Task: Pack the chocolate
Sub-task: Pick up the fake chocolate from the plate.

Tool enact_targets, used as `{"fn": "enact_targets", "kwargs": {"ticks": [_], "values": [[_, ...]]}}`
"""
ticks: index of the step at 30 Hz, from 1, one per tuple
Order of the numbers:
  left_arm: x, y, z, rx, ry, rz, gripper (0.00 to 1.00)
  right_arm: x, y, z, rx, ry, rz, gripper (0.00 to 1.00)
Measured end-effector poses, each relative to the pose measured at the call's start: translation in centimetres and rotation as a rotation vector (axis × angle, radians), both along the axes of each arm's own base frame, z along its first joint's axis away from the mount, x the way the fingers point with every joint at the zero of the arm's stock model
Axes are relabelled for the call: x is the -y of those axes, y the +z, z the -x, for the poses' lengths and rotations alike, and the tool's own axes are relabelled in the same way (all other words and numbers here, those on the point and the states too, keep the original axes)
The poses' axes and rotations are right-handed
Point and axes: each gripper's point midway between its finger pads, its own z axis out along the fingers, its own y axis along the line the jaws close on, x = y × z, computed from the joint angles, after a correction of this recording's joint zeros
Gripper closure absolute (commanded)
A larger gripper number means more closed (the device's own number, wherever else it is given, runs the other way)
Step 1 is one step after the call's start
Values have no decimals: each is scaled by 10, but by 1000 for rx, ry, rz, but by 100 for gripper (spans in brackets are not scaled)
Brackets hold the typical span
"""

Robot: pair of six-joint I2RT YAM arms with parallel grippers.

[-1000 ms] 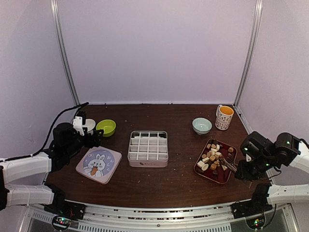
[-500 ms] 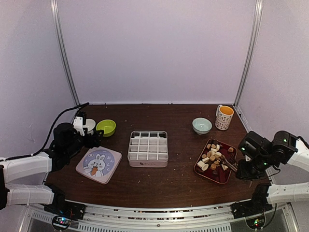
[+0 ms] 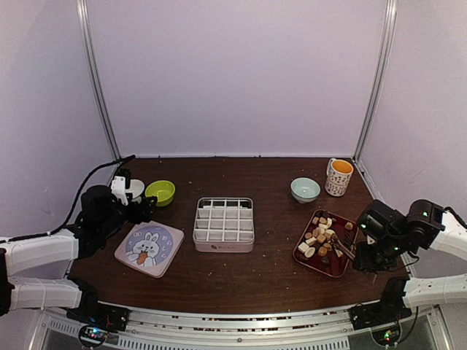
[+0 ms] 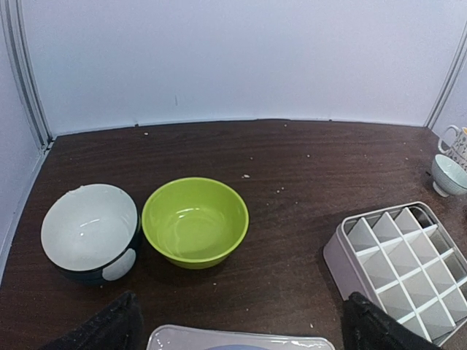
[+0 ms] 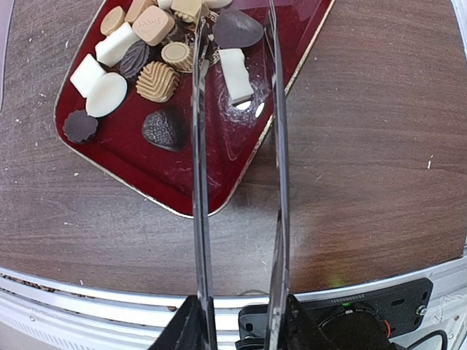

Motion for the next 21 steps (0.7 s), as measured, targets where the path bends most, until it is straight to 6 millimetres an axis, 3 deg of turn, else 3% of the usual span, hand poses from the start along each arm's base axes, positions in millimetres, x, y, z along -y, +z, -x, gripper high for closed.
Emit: {"fn": "enact_targets", "kwargs": {"ticks": [13,21], "values": [[0,0,0,1,-1,-3,3,-1,-1,-3,9,-2,3,74],[0,0,0,1,-1,-4,3,-4,24,-15,82,-12,-21,74]]}}
